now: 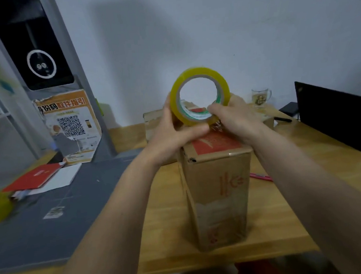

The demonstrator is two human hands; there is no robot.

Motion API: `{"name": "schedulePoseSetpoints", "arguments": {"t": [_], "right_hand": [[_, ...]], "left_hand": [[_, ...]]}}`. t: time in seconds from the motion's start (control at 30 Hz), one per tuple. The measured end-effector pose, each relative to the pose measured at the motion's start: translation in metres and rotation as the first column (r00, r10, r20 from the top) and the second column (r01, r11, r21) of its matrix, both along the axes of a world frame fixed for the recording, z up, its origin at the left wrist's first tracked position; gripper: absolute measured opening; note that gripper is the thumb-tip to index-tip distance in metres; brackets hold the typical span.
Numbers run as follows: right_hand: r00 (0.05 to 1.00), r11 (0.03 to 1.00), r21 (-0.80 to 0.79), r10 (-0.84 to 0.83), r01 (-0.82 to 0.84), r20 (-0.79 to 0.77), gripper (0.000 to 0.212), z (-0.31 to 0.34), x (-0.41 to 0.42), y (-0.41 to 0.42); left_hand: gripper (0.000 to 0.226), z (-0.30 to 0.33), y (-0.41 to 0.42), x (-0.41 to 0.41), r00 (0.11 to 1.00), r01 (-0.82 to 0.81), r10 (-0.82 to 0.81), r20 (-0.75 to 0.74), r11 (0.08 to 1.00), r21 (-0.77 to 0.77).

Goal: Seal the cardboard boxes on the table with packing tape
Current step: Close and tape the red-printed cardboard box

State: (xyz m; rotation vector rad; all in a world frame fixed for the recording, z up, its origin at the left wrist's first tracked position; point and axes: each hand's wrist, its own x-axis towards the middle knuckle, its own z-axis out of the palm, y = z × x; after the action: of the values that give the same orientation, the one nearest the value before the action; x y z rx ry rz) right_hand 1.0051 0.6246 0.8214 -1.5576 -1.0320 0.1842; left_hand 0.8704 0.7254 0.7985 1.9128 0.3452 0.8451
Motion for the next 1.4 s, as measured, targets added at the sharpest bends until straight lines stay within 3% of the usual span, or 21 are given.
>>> {"name": "schedulePoseSetpoints", "arguments": {"t": [0.1, 0.23, 0.4, 0.5, 0.6, 0.67, 0.8, 0.9, 0.97, 1.0, 1.07, 1.3, 1.4], "right_hand": [[0.999, 0.999, -0.042, -0.026, 0.024, -0.031, 0.008, 0.003, 0.005, 0.004], [0.866, 0.991, 0.135, 0.062, 0.007, -0.497, 0.013, 0.007, 0.039, -0.008], [0.835, 0.988, 0.144, 0.125, -0.055, -0.536, 0.015, -0.017, 0.067, -0.02], [0.88, 0.99, 0.134, 0.097, -0.038, -0.465, 0.022, -0.02, 0.079, -0.021], [0.913, 0.998, -0.026, -0.061, 0.056, -0.404, 0.044, -0.046, 0.088, -0.029], [0.864, 0.992, -0.122, -0.099, 0.045, -0.493, 0.04, -0.076, 0.085, -0.031], [0.774, 0.998, -0.018, -0.059, 0.061, -0.63, 0.025, -0.103, 0.074, -0.022], [0.728, 0.997, 0.072, 0.022, 0.038, -0.685, 0.025, -0.109, 0.071, -0.017], [0.71, 0.997, 0.073, 0.052, -0.001, -0.703, 0.024, -0.113, 0.064, -0.014], [0.69, 0.997, 0.076, 0.055, -0.001, -0.722, 0.023, -0.114, 0.061, -0.012], [0.649, 0.996, 0.092, 0.067, 0.005, -0.758, 0.021, -0.111, 0.054, -0.007], [0.652, 0.994, 0.104, 0.1, -0.033, -0.751, 0.018, -0.081, 0.034, 0.006], [0.751, 0.994, 0.072, 0.11, -0.084, -0.651, 0.008, -0.068, 0.023, 0.015]], "left_hand": [[0.087, 0.005, 0.012, -0.004, 0.976, 0.042, -0.018, -0.215, 0.993, 0.108], [0.121, 0.009, 0.022, -0.018, 0.909, 0.05, 0.009, -0.417, 0.99, 0.129], [0.123, 0.011, 0.018, -0.017, 0.891, 0.063, 0.006, -0.453, 0.989, 0.137], [0.123, 0.012, 0.017, -0.015, 0.891, 0.072, -0.008, -0.454, 0.99, 0.124], [0.122, 0.01, 0.019, -0.018, 0.88, 0.081, -0.015, -0.475, 0.99, 0.119], [0.123, 0.009, 0.019, -0.02, 0.878, 0.087, -0.021, -0.478, 0.989, 0.117], [0.121, 0.003, 0.008, -0.019, 0.935, -0.031, 0.041, -0.353, 0.999, 0.033], [0.126, -0.018, 0.002, -0.027, 0.957, -0.166, 0.072, -0.282, 0.93, -0.326], [0.087, -0.028, -0.002, -0.034, 0.945, -0.109, -0.086, -0.316, 0.828, -0.55], [0.064, -0.03, -0.004, -0.037, 0.941, -0.078, -0.141, -0.309, 0.796, -0.6], [0.046, -0.033, -0.003, -0.041, 0.955, -0.036, -0.162, -0.247, 0.764, -0.644], [0.032, -0.051, -0.013, -0.06, 0.977, 0.206, -0.164, 0.133, 0.597, -0.775], [0.061, -0.072, -0.028, -0.064, 0.945, 0.32, -0.106, 0.31, 0.502, -0.804]]}}
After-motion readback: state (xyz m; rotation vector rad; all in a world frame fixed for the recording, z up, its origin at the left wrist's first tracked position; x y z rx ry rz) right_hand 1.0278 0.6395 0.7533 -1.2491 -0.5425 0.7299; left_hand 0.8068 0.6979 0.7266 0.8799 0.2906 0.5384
